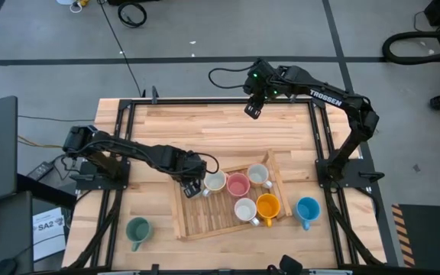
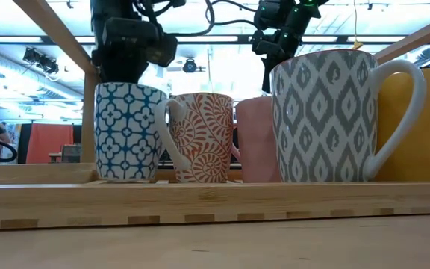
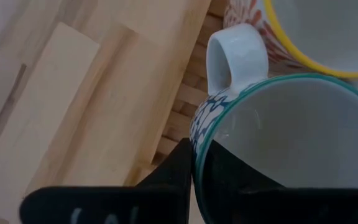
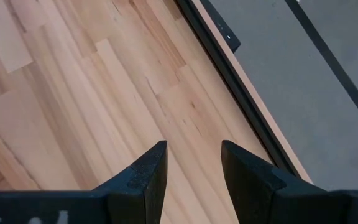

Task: Place coffee mugs
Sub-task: Put the white-blue patterned mug on the shelf

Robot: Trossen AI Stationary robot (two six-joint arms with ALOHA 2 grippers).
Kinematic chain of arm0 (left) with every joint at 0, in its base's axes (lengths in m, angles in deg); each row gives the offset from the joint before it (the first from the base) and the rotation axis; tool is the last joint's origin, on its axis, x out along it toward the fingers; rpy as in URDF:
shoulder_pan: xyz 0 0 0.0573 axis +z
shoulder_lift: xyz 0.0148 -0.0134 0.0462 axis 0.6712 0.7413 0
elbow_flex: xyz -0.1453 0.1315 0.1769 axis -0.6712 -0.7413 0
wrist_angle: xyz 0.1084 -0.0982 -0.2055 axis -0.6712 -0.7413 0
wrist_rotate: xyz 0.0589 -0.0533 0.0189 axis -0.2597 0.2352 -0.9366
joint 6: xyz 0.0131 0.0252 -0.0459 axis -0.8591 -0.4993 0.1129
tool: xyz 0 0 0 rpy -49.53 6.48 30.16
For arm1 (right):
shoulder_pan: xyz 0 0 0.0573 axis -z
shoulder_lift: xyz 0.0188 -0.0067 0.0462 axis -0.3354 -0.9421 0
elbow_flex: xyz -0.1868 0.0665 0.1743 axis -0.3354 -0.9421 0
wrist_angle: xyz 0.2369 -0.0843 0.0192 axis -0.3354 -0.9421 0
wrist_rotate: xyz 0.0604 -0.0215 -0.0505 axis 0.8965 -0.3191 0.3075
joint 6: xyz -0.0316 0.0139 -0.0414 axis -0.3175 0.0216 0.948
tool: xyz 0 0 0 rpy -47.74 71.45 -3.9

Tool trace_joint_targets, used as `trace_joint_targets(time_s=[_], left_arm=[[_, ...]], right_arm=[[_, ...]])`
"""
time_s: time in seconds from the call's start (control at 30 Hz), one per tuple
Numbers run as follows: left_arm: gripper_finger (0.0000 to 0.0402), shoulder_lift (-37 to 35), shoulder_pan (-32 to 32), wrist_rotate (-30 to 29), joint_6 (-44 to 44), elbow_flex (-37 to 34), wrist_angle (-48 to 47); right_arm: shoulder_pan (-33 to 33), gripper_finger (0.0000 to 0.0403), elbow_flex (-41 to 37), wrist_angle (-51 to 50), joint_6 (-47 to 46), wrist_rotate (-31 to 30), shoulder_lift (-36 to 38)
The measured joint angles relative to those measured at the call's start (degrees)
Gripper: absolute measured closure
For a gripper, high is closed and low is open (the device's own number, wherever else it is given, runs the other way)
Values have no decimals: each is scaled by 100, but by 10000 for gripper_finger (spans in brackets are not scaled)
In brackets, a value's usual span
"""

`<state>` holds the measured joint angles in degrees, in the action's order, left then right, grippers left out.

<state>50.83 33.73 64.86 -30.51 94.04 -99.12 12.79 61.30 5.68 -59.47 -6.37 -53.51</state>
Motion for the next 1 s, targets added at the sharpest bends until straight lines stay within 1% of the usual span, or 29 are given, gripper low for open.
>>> trace_joint_targets(time_s=[0.4,0.77,0.87,1.0], left_arm=[[360,9,28,-349,-22,-52,7],[357,9,28,-359,-24,-52,19],[350,9,28,-349,-23,-52,24],[327,9,28,-350,-24,-52,28]], right_arm=[[0,246,0,1,-2,0,0],[0,246,0,1,-2,0,0],[0,246,0,1,-2,0,0],[0,246,0,1,-2,0,0]])
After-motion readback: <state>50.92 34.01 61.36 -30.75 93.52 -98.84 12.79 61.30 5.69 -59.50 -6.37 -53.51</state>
